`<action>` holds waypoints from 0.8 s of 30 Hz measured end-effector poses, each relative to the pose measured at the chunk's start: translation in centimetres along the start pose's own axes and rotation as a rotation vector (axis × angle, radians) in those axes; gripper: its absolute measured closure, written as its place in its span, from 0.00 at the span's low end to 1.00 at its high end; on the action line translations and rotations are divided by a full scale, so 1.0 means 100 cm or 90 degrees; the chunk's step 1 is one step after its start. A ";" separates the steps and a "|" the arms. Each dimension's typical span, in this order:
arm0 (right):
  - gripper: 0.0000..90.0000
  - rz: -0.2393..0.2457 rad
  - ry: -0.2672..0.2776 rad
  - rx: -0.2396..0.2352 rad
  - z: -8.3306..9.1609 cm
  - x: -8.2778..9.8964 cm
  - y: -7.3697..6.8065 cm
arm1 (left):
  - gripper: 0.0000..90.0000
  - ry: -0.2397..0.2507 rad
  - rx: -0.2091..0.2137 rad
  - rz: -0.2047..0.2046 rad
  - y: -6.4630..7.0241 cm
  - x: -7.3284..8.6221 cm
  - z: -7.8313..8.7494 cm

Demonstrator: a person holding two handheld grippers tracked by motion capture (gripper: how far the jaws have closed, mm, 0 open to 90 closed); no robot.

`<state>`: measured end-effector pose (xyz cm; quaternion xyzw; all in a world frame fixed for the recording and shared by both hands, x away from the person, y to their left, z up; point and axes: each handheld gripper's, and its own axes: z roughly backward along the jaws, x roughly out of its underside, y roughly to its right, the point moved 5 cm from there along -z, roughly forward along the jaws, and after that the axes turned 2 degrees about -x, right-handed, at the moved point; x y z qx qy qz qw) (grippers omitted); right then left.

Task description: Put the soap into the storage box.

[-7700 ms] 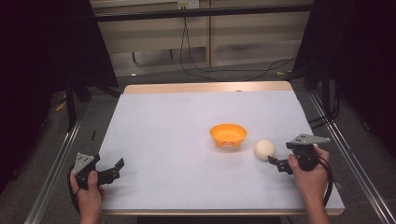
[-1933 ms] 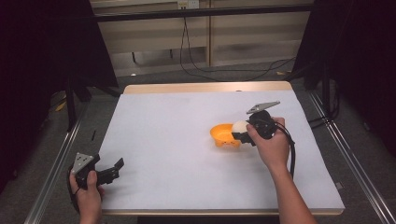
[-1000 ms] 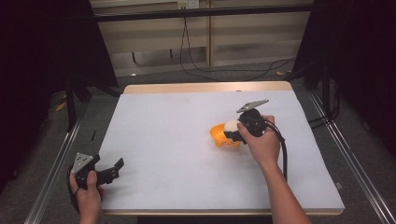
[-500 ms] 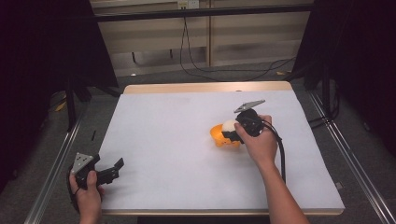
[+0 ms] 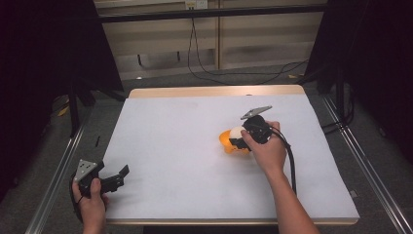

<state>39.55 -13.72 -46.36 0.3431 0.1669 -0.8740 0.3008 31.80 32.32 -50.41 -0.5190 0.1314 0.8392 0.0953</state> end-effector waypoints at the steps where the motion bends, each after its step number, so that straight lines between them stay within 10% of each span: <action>1: 0.26 -0.002 0.000 0.003 0.000 0.000 0.000 | 0.00 0.000 0.000 0.000 0.000 0.000 0.000; 24: 0.23 -0.035 0.039 0.016 0.006 -0.001 0.001 | 0.00 -0.001 0.000 -0.002 0.000 0.000 0.000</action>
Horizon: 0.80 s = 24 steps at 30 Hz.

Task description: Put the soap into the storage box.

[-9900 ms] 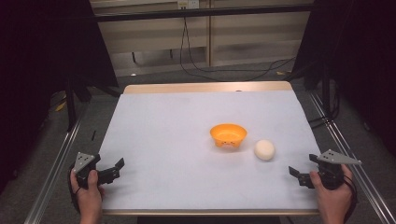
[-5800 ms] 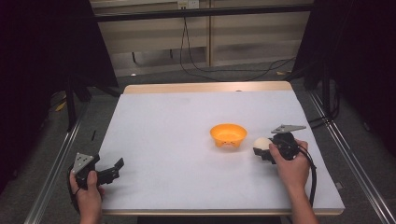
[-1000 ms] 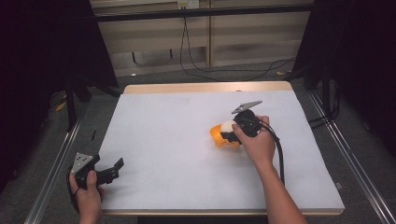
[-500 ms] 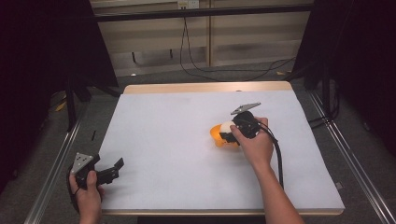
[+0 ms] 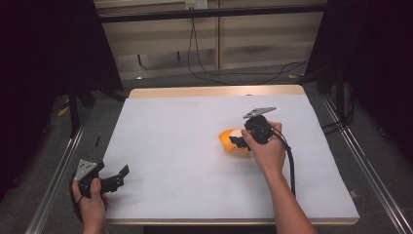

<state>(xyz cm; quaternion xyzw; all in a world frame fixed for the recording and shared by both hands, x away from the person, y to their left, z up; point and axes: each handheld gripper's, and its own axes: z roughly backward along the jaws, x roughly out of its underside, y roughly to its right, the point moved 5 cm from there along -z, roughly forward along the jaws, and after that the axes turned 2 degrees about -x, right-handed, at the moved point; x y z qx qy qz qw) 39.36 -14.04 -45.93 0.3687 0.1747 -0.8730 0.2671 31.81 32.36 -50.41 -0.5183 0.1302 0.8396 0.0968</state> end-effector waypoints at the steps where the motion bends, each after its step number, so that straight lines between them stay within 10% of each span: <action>1: 0.22 -0.002 -0.003 0.000 0.001 0.000 0.000 | 0.00 -0.001 -0.001 -0.001 0.000 0.000 0.000; 24: 0.19 -0.030 0.018 0.029 0.027 0.022 0.021 | 0.00 0.001 -0.003 -0.002 0.000 0.000 0.000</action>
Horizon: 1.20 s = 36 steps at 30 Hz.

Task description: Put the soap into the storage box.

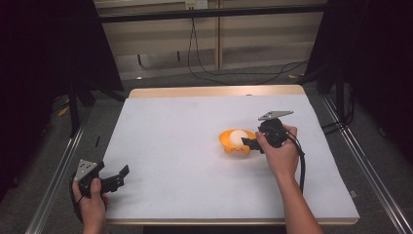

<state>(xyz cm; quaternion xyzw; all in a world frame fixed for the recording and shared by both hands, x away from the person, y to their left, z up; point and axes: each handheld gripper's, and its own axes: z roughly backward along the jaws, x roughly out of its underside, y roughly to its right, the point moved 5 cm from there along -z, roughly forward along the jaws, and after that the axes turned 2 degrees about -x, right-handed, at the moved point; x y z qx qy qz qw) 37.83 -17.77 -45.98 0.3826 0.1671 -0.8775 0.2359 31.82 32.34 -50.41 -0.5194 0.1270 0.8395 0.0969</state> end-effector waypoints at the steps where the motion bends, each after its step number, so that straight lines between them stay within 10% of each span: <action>1: 0.19 -0.002 -0.001 -0.001 0.001 0.002 0.001 | 0.00 0.000 0.000 0.000 0.000 0.000 0.000; 36: 0.00 -0.031 0.028 0.031 0.039 0.056 0.035 | 0.00 0.000 0.001 0.002 0.001 0.000 0.000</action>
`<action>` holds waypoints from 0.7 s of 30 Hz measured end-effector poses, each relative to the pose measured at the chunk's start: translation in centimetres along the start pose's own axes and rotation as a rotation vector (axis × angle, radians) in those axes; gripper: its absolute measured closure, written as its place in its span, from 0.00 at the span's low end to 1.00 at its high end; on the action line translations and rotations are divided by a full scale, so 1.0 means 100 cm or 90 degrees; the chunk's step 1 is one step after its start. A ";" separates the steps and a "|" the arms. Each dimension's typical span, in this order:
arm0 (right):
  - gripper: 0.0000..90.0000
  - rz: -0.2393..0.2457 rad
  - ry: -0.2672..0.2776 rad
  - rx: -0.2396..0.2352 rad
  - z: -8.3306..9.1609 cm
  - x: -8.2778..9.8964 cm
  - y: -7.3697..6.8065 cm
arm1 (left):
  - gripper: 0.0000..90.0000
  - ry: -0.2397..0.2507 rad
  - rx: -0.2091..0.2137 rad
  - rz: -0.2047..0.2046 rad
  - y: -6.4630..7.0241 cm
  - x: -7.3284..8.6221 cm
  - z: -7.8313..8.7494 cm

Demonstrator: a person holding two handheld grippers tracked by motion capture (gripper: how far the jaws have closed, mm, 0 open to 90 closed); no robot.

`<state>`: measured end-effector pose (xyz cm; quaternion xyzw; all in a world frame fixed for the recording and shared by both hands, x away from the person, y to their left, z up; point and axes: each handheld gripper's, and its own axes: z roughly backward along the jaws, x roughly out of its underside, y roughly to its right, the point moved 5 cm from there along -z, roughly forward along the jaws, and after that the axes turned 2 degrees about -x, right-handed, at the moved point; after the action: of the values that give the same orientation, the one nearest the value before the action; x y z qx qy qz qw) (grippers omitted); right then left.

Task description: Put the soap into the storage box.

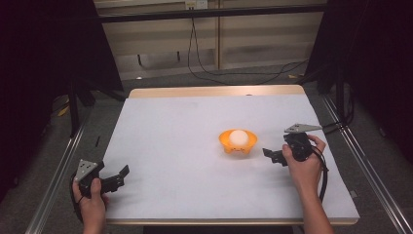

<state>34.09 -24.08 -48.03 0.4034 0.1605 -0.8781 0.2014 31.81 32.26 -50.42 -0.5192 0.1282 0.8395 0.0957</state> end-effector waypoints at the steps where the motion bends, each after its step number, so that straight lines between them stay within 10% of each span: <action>1: 0.00 -0.001 0.000 0.003 0.001 0.002 0.001 | 0.00 0.000 0.000 0.000 0.000 0.000 0.000; 21: 0.00 -0.031 0.004 0.031 0.022 0.046 0.024 | 0.00 0.001 -0.001 -0.001 0.000 0.000 0.000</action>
<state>31.08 -28.15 -50.46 0.4070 0.1495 -0.8851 0.1692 31.79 32.25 -50.42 -0.5199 0.1272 0.8393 0.0955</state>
